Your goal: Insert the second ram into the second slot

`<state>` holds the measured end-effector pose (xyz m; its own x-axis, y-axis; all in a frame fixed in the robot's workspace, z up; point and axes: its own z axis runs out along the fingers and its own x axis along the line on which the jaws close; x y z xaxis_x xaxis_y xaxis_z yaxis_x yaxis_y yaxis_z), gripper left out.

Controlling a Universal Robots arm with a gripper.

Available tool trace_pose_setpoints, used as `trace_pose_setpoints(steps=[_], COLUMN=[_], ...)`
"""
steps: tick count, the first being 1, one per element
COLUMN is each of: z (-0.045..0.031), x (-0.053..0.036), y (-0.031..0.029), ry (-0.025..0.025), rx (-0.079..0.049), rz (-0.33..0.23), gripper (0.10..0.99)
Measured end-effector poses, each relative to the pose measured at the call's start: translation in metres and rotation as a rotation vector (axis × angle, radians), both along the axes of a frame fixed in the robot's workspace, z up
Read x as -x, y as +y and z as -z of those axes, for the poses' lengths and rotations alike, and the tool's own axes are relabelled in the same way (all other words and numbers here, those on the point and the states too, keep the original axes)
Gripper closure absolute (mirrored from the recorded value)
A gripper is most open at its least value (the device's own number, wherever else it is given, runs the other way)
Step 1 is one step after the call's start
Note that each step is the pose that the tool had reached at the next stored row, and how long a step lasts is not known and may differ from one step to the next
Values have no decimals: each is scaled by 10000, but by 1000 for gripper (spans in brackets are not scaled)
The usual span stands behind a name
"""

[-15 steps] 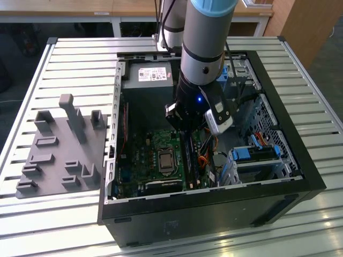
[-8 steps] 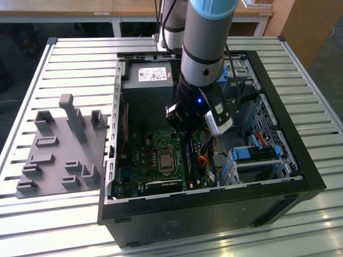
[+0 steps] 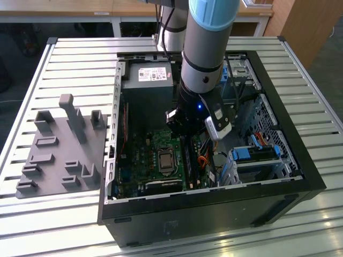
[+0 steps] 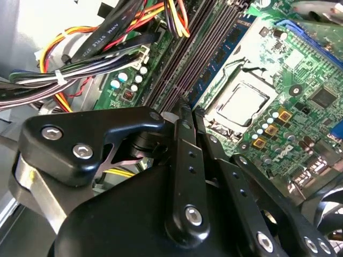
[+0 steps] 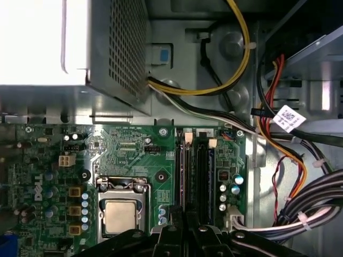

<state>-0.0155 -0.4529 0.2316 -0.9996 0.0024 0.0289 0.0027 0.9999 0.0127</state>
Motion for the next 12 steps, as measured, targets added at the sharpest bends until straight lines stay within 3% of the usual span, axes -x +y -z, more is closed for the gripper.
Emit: trace_pose_setpoints(steps=[12], z=[30], x=[-5], y=[-43], ry=[7], rx=[5], rz=[-9], gripper=[949])
